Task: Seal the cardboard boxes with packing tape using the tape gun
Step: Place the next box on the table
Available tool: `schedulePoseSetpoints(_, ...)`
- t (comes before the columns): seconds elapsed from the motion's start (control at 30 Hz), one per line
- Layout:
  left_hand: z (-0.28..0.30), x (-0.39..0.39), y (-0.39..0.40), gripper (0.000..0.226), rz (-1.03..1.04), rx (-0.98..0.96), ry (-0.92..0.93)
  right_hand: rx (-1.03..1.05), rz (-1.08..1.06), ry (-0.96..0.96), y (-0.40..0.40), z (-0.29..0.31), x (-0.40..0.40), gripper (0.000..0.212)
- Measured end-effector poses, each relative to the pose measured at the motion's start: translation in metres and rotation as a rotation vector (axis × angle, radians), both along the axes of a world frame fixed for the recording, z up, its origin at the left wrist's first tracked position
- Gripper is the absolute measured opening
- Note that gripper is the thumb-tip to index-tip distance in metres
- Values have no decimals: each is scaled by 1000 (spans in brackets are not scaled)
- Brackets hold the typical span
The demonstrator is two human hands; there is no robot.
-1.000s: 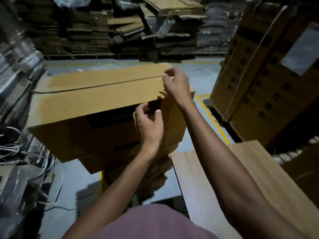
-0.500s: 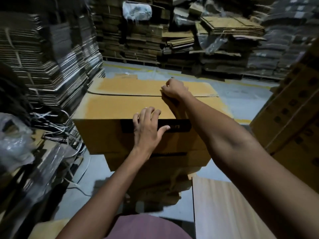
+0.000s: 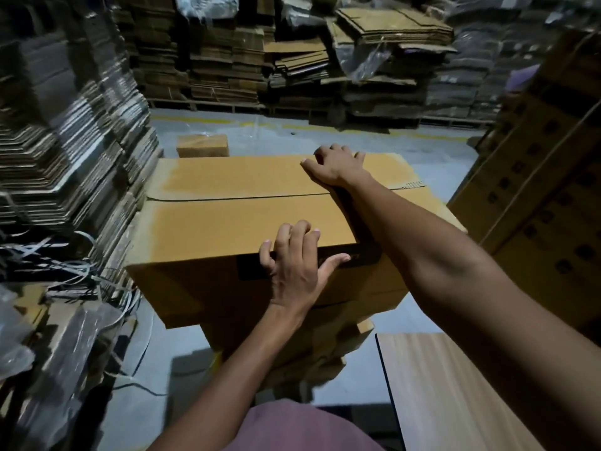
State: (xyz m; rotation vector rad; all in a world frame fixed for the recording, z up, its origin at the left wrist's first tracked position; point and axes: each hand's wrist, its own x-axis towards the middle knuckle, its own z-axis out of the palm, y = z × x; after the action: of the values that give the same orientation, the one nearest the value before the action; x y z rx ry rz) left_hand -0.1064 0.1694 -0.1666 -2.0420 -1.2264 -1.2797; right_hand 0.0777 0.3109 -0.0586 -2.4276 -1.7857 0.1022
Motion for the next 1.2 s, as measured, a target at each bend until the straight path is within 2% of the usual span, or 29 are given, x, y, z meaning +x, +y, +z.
schedulePoseSetpoints(0.2, -8, 4, 17, 70, -84, 169, -29, 118, -199, 53, -37, 12, 24, 68)
schedulePoseSetpoints(0.33, 0, 23, 12, 76, -283, 250, -88, 153, -421, 66, -95, 19, 56, 69)
schedulePoseSetpoints(0.43, -1, 39, -3, 84, -444, 206, -134, 187, -660, 69, -159, 22, 80, 72)
schedulePoseSetpoints(0.5, -5, 52, -24, 86, -560, 88, -181, 205, -815, 64, -209, 21, 92, 74)
schedulePoseSetpoints(0.6, -9, 68, -65, 89, -798, -185, -282, 259, -1065, 75, -292, 17, 99, 75)
schedulePoseSetpoints(0.67, -14, 74, -94, 92, -962, -363, -285, 288, -1237, 80, -351, 11, 94, 74)
schedulePoseSetpoints(0.8, -27, 84, -148, 97, -1161, -743, -126, 347, -1568, 145, -461, -7, 67, 75)
schedulePoseSetpoints(1.03, -53, 125, -229, 53, -1333, -1301, 240, 504, -2050, 297, -593, -74, -2, 75)
schedulePoseSetpoints(1.13, -77, 146, -258, 53, -1444, -1523, 336, 597, -2165, 385, -636, -100, -25, 71)
schedulePoseSetpoints(1.2, -86, 154, -283, 67, -1437, -1664, 369, 628, -2222, 437, -665, -116, -35, 71)
